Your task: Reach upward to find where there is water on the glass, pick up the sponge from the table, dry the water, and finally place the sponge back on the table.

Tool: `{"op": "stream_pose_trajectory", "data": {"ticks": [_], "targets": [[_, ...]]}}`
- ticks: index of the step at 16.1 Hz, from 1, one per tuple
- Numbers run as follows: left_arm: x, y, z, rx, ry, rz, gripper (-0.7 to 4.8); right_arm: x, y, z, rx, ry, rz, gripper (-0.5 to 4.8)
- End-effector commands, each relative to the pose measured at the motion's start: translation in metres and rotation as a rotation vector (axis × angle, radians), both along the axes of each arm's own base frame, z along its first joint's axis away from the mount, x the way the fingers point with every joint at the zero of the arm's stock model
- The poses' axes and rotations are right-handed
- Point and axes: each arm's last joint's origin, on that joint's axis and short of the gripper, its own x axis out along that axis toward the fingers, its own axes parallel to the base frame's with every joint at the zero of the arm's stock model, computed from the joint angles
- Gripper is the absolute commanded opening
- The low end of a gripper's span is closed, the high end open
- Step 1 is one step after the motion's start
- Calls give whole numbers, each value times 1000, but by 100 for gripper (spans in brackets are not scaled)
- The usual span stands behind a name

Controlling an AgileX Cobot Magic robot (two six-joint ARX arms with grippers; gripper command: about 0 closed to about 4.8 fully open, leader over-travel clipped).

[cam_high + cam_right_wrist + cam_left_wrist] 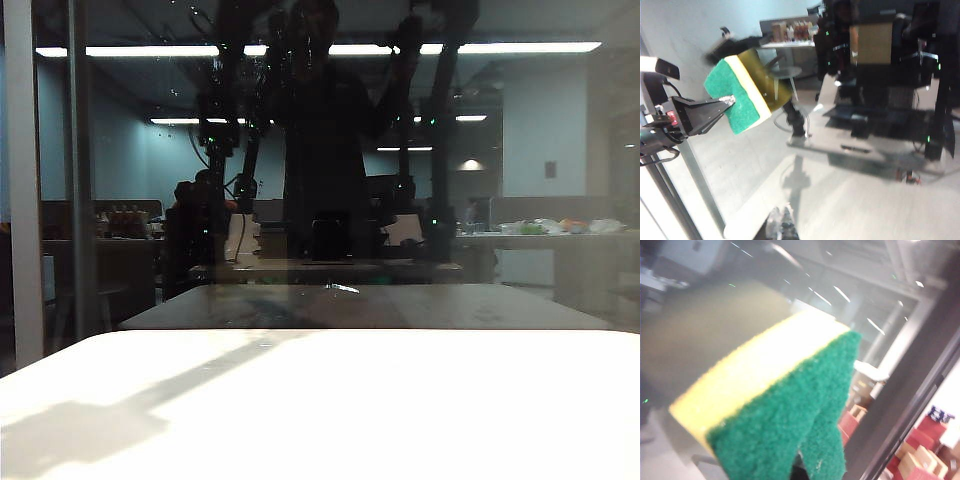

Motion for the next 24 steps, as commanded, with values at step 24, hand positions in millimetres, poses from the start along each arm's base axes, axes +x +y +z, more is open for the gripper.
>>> {"op": "stream_pose_trajectory", "data": {"ticks": [24], "targets": [[1,39,-19,474,20,233,-6,-27,0,11,-1,-67,2,-2]]}}
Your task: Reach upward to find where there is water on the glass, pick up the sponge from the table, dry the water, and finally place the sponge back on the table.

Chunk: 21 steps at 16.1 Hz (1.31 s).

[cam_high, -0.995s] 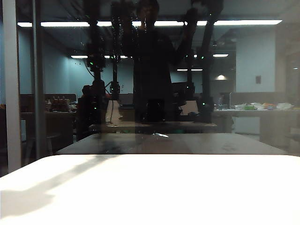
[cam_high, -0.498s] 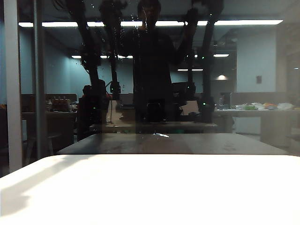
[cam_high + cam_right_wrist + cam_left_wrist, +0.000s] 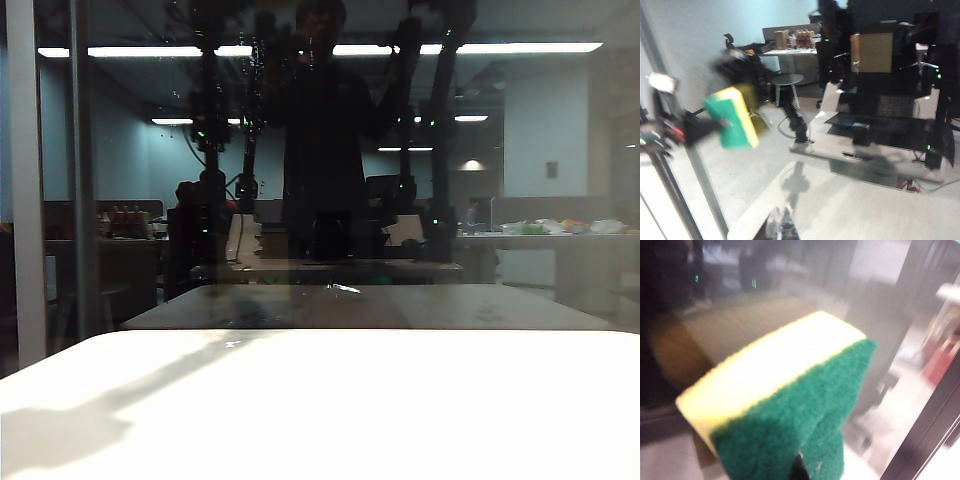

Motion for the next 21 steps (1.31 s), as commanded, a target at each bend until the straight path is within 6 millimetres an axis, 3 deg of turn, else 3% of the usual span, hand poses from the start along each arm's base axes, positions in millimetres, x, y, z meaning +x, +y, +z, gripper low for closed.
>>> {"op": "stream_pose_trajectory", "data": {"ticks": [1,3,4,9,14,16,19,21], "targets": [[9,-10,-17,110,17,69,-6,-5,0,3,-2,-23,2,-2],[7,-6,-16,143,15,147,-6,-5,0,3,-2,-23,2,-2],[5,9,-9,155,-9,188,-5,-5,0,3,-2,-23,2,-2],[-4,46,10,203,-73,357,-6,-5,0,3,-2,-24,2,-2],[-18,111,27,208,-72,542,-6,-5,0,5,-2,-39,1,-2],[-24,128,33,207,-77,586,-6,-5,0,4,-2,-38,1,-2],[-26,139,32,201,-52,602,-5,-4,0,4,-2,-39,2,-2],[-22,122,26,180,-24,520,-6,-4,0,4,-2,-38,2,-2]]}}
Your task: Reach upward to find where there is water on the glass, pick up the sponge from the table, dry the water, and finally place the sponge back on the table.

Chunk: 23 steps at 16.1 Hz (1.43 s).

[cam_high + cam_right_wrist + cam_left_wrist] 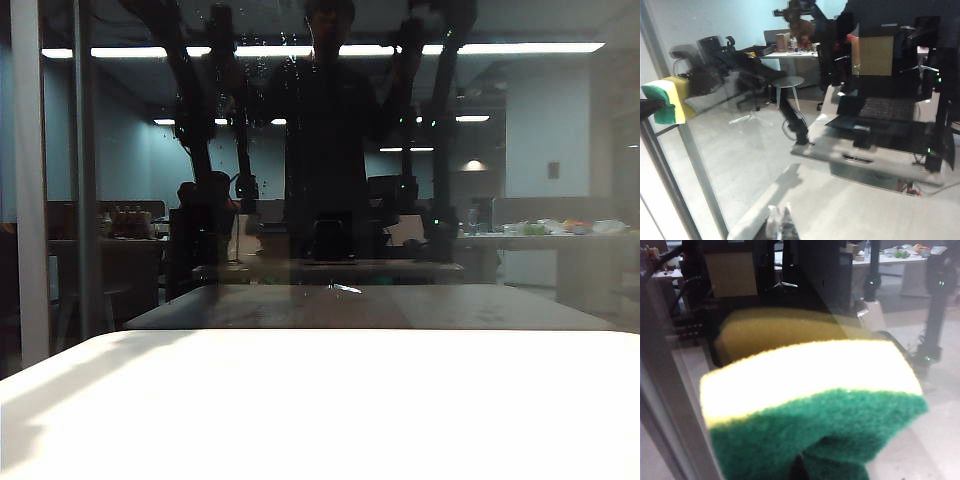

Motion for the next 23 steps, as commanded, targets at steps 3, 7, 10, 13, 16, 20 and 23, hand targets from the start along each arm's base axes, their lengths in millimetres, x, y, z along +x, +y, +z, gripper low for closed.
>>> {"op": "stream_pose_trajectory", "data": {"ticks": [3,7,10,13,16,20,23], "targets": [[11,-66,-11,-23,-2,-162,-5,-3,0,3,-2,-24,2,-2],[14,-156,-32,-13,19,-359,-6,-4,0,2,-3,-18,2,-2],[11,-192,-46,6,70,-440,-6,-7,0,2,-3,-12,2,-2],[-10,-199,-35,20,68,-517,-6,-10,0,3,-3,-14,1,-2],[-45,-185,-14,13,126,-613,-6,-11,0,2,-8,-9,0,-2],[-91,-162,17,10,110,-613,-6,-21,-1,5,-29,-35,-10,-2],[-121,-148,23,25,205,-612,-6,-42,-3,8,-69,-65,-85,-2]]}}
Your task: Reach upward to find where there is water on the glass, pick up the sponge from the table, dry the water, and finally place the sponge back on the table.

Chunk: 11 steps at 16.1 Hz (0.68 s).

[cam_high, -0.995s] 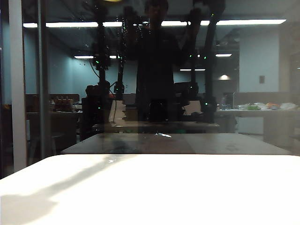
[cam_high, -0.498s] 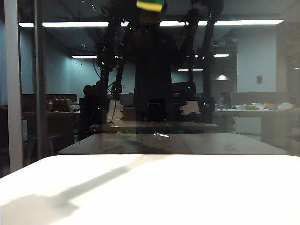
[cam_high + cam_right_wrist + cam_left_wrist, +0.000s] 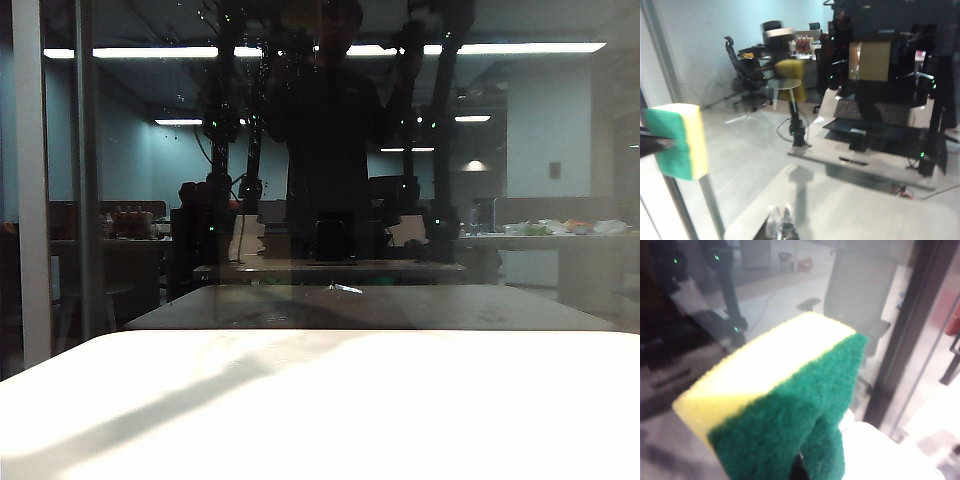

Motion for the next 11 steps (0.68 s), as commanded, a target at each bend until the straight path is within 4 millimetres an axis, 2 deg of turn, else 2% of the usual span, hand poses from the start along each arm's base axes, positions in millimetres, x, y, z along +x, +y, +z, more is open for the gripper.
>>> {"op": "stream_pose_trajectory", "data": {"ticks": [1,5,9,11], "targets": [[-16,7,-5,50,109,-7,-5,-18,-2,4,-34,-41,-69,-2],[-35,10,-6,72,187,-93,-6,-32,-2,6,-33,-59,-69,-2],[-72,29,9,70,143,-87,-5,-38,-2,5,-34,-46,-69,-2],[-85,36,3,91,163,-87,-6,-42,-2,6,-33,-52,-68,-2]]}}
